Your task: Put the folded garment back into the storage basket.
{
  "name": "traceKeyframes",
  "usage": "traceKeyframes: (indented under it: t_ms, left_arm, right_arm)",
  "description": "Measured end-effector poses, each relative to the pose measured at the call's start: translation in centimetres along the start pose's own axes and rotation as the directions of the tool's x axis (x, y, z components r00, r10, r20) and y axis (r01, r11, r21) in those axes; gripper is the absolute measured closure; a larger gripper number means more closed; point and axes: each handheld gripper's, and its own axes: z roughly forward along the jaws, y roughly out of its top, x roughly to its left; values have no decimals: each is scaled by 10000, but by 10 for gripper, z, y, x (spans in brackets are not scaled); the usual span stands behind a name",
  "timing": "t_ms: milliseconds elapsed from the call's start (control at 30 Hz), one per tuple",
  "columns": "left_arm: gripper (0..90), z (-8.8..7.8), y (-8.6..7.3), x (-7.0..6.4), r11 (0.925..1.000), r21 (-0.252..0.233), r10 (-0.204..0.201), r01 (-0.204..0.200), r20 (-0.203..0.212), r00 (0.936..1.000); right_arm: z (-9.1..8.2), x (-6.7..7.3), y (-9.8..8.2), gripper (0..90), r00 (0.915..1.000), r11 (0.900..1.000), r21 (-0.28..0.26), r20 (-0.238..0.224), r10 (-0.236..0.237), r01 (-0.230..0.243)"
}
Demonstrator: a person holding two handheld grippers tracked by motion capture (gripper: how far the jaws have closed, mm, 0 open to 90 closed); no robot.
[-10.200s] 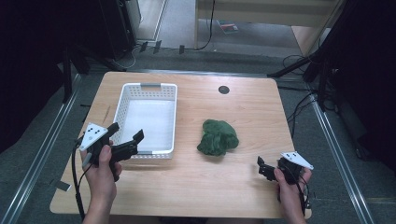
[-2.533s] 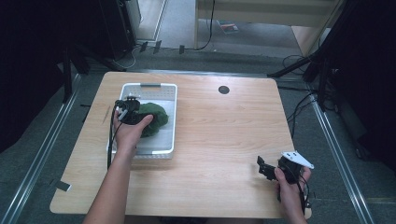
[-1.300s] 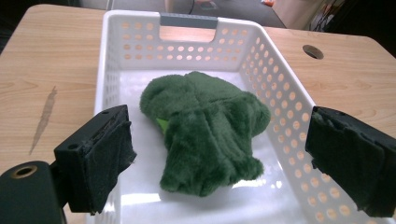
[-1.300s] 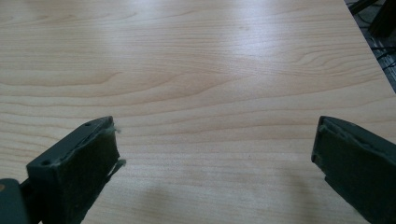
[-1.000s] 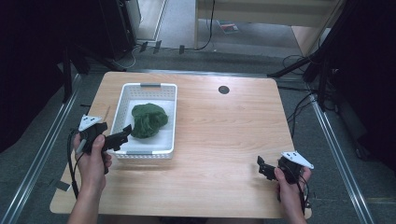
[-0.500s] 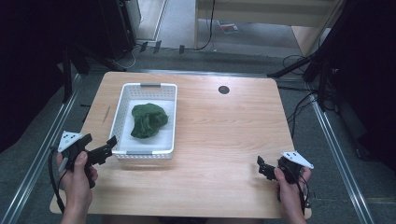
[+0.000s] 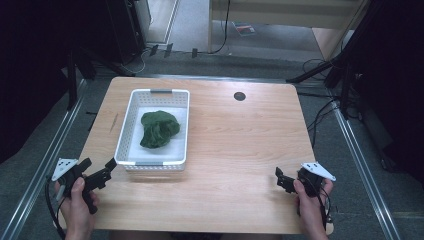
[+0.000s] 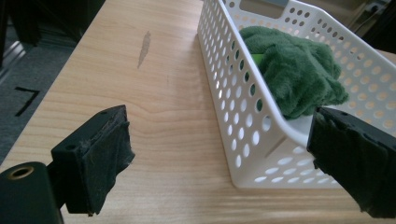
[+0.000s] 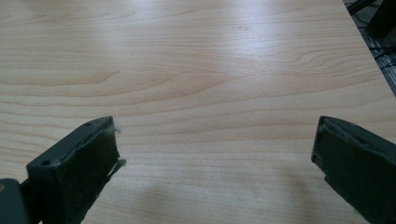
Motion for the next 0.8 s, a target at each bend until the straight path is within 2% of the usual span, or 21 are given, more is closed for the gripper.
traceKeyframes:
  t_ms: [67, 167, 267, 533, 667, 733, 800]
  left_arm:
    - [72, 1, -5, 6, 10000, -74, 64, -66, -267, 9996]
    - [72, -3, -10, 14, 9991, -361, -212, 213, 18, 9998]
    - [72, -5, -13, 18, 9990, -440, 56, -56, 4, 10000]
    - [72, -2, -22, 31, 9991, -195, 355, -363, -436, 9984]
    - [72, -2, -24, 35, 9996, -213, 177, -184, -320, 9993]
    - [73, -2, -25, 36, 9996, -204, 208, -215, -362, 9991]
    - [73, -2, -26, 35, 9996, -179, 193, -198, -224, 9996]
  right_arm:
    - [0, 0, 0, 8, 10000, 10000, 4, 5, -1, 1]
    - [0, 0, 0, 8, 10000, 10000, -8, -10, 3, -3]
    - [0, 0, 0, 8, 10000, 10000, 2, -9, -9, 9]
    - [0, 0, 0, 8, 10000, 10000, 4, -29, 27, -27]
    - [0, 0, 0, 8, 10000, 10000, 7, -24, 20, -20]
    - [0, 0, 0, 8, 10000, 10000, 6, -18, 27, -27]
    - [0, 0, 0, 8, 10000, 10000, 4, -23, 25, -25]
